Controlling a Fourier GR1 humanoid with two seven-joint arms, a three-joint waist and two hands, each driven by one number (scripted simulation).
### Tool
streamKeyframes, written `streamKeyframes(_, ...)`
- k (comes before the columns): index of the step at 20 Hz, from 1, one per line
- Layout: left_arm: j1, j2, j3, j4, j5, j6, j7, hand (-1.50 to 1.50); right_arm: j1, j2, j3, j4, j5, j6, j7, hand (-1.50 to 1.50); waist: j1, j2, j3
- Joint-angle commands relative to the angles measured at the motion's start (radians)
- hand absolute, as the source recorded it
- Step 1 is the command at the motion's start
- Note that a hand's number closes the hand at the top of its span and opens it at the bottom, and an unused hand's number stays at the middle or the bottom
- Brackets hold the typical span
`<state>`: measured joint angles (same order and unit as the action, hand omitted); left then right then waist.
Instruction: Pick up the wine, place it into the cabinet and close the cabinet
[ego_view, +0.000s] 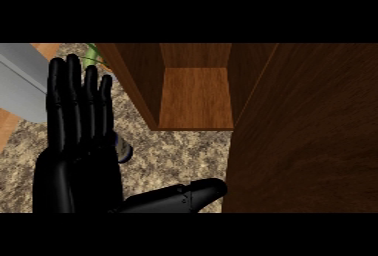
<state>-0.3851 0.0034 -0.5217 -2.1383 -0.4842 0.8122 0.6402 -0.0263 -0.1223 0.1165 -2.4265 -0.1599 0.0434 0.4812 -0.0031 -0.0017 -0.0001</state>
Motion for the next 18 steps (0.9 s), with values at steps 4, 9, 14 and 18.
streamKeyframes(4, 0.077, 0.015, 0.076, -0.064, -0.029, -0.025, 0.004, -1.50, 0.050, 0.015, 0.024, -0.150, -0.003, -0.009, 0.053, -1.50, 0.001, -0.002, 0.000)
streamKeyframes(9, 0.236, 0.071, 0.084, -0.108, 0.033, -0.033, -0.093, -1.50, -0.092, 0.014, 0.009, -0.109, 0.011, -0.065, 0.145, -1.50, 0.007, 0.000, -0.001)
streamKeyframes(14, 0.355, 0.110, 0.203, -0.047, 0.244, 0.003, -0.326, -1.50, -0.034, 0.021, 0.036, -0.100, 0.017, -0.020, 0.071, -1.50, 0.001, 0.002, -0.002)
streamKeyframes(18, 0.377, 0.097, 0.258, -0.015, 0.301, -0.043, -0.367, -1.50, 0.024, 0.037, 0.018, -0.081, 0.012, 0.010, 0.009, -1.50, 0.001, 0.001, 0.000)
